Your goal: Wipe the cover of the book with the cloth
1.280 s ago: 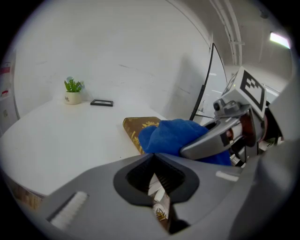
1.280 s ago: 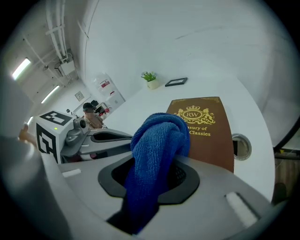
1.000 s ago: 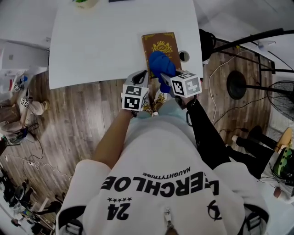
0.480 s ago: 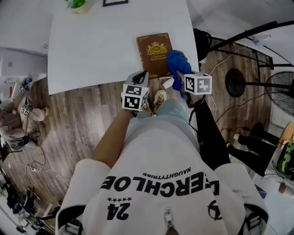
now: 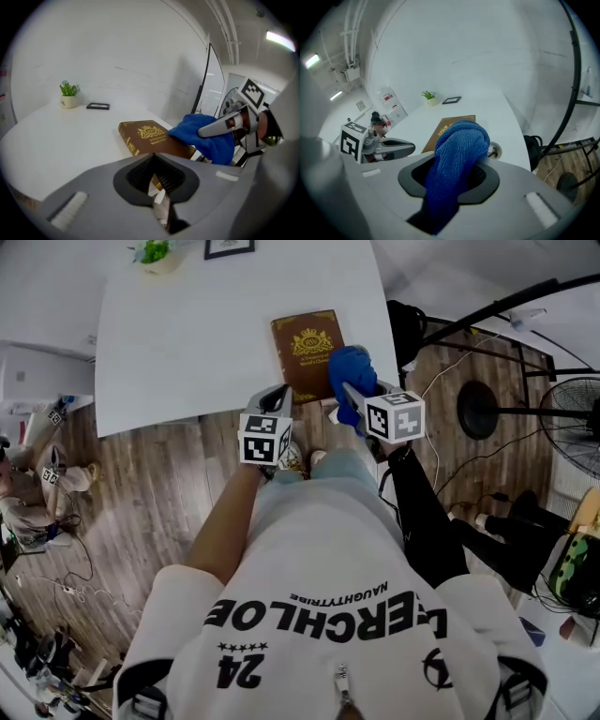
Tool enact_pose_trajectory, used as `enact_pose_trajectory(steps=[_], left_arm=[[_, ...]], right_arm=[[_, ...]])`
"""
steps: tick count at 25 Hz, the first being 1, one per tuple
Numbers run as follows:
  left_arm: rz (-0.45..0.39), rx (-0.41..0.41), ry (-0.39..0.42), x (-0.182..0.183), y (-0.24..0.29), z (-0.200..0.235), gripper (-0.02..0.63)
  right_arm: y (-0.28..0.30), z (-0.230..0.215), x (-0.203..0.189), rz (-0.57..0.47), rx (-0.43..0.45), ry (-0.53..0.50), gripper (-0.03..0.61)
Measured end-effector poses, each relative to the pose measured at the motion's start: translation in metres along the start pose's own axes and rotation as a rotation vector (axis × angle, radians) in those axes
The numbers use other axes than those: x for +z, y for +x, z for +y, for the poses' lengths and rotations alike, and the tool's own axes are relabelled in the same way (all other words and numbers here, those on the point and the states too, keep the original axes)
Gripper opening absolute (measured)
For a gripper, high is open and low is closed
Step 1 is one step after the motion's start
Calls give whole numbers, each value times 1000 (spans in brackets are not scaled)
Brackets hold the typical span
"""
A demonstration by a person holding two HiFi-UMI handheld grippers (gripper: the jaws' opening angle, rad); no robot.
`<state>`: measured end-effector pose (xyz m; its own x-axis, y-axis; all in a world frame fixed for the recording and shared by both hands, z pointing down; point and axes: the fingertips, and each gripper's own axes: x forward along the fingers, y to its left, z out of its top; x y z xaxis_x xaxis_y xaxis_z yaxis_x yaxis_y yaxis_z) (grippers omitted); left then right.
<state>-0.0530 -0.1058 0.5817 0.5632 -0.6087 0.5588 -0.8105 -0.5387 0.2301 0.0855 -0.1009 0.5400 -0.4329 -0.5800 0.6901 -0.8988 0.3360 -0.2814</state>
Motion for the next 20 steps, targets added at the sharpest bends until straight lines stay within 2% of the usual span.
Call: enact_pose_trajectory(steps=[6, 12, 15, 20], left_arm=[[8, 96, -49, -5, -10, 18, 58], [10, 155, -60, -8, -24, 13, 58], [22, 180, -54, -14, -32, 8, 58], [17, 201, -51, -17, -35, -4, 58]], right_arm=[[21, 53, 4, 28, 168, -106, 107], [38, 95, -26, 137, 316, -167, 107], [43, 105, -46, 189, 345, -183, 107], [39, 99, -55, 194, 350, -204, 107]])
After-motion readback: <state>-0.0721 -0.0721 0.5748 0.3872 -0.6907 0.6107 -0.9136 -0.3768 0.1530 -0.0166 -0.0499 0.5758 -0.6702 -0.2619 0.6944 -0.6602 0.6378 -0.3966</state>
